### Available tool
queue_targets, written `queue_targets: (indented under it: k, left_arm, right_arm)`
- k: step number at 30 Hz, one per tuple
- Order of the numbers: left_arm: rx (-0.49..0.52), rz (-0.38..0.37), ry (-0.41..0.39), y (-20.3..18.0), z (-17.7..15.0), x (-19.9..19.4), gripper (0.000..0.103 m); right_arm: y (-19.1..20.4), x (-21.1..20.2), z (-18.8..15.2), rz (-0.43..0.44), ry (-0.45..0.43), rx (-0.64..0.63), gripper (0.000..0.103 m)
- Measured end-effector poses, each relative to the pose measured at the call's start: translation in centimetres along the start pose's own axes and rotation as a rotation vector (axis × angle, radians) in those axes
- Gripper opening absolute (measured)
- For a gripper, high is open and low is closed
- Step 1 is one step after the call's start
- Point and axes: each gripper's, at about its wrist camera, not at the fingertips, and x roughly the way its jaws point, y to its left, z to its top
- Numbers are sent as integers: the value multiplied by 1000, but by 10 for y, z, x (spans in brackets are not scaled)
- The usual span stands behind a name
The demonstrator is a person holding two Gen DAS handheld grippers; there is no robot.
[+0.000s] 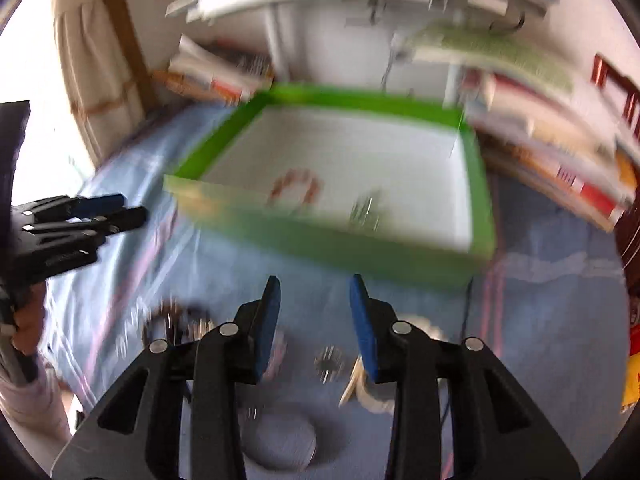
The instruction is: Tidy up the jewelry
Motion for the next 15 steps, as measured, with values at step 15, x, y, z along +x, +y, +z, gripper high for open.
queue_targets:
  k: [15]
  left_arm:
    - [30, -60, 169, -15, -70, 23, 48]
  right_arm:
    - [33, 50, -21, -17, 124, -74, 36]
